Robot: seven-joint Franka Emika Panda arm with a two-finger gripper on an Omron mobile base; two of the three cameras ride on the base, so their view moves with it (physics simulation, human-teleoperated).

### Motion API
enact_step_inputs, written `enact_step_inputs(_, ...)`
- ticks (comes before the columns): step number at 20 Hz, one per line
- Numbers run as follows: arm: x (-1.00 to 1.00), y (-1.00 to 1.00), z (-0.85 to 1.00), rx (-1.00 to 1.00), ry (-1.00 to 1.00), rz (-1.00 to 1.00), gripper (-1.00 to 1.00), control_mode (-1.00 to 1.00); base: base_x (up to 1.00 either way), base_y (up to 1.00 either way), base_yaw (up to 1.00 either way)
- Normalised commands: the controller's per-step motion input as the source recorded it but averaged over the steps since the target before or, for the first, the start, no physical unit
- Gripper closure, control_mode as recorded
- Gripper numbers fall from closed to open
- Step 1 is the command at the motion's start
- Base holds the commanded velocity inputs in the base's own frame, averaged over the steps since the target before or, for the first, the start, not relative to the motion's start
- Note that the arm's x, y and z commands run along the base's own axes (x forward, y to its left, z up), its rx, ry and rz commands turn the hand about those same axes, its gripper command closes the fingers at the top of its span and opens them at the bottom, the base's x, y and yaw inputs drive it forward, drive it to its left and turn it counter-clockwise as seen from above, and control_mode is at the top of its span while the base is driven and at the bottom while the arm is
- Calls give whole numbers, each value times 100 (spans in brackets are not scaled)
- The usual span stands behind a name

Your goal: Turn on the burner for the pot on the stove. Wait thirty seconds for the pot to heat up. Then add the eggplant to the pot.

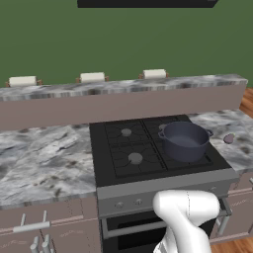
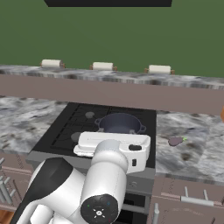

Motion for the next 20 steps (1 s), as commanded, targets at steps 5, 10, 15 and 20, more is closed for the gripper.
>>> enact_step_inputs(5,0,0,0,0,0,0,-100,-100,0,0,0)
enact_step_inputs(10,0,0,0,0,0,0,-100,-100,0,0,0)
enact_step_inputs(15,0,0,0,0,0,0,-100,-100,0,0,0)
enact_step_inputs(20,0,0,0,0,0,0,-100,-100,0,0,0)
